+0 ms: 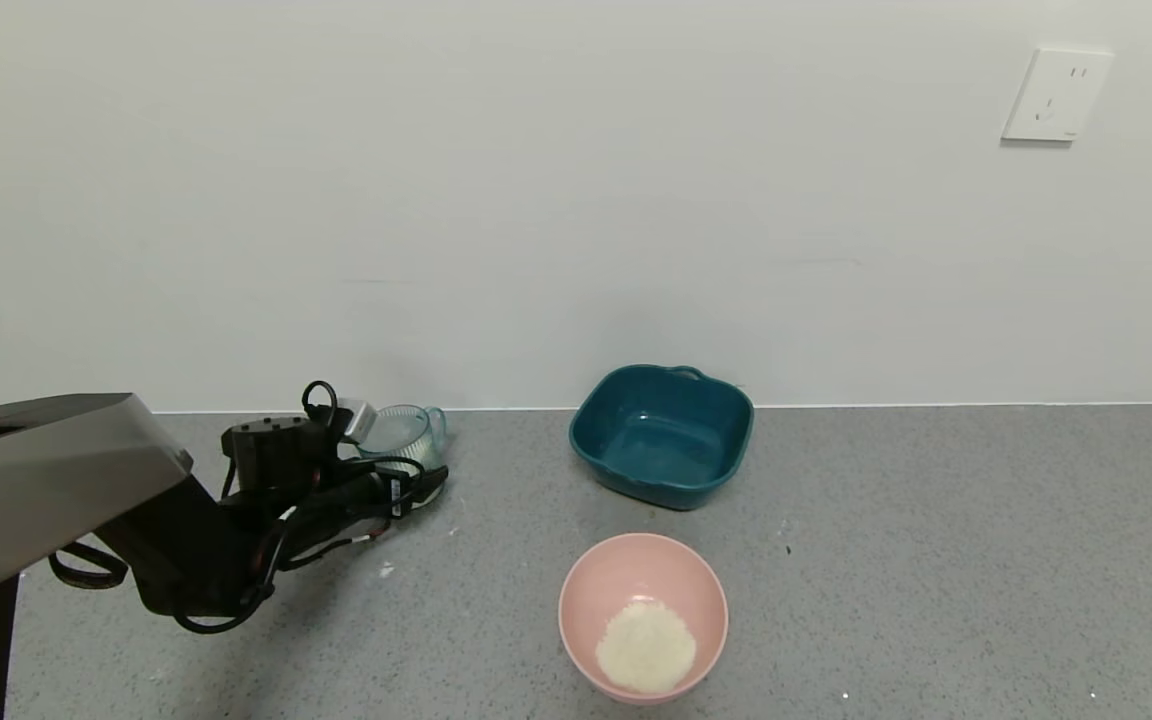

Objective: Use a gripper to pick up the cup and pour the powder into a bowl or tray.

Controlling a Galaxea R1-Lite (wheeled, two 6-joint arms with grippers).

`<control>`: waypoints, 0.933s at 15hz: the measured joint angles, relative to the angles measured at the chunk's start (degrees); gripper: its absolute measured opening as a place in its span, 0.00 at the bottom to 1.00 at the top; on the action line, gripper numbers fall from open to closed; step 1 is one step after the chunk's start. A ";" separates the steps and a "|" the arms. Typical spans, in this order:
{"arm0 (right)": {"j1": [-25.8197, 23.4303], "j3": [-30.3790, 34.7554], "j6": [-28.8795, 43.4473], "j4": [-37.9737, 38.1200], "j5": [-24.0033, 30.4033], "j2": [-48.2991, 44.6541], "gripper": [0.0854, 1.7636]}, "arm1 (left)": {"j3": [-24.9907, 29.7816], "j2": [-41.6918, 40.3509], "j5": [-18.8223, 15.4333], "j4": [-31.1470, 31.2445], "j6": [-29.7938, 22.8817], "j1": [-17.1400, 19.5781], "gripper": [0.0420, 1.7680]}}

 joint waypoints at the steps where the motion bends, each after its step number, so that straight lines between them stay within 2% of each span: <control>1: 0.01 0.00 0.00 0.02 -0.02 0.00 0.97 | 0.11 -0.50 0.02 1.02 0.09 0.00 0.92; 4: 0.00 0.00 0.00 0.00 0.00 0.00 0.97 | 1.32 -2.86 0.49 2.99 1.38 0.00 0.94; 8: 0.01 0.00 -0.02 0.00 -0.02 0.00 0.97 | 5.60 -8.80 1.99 4.08 4.27 0.51 0.95; 10: 0.00 0.00 -0.02 0.00 0.00 0.00 0.97 | 8.16 -13.31 3.47 6.57 6.64 1.10 0.95; 14: 0.00 0.00 0.00 0.00 0.00 0.00 0.97 | 11.17 -25.64 6.23 13.57 7.61 1.49 0.96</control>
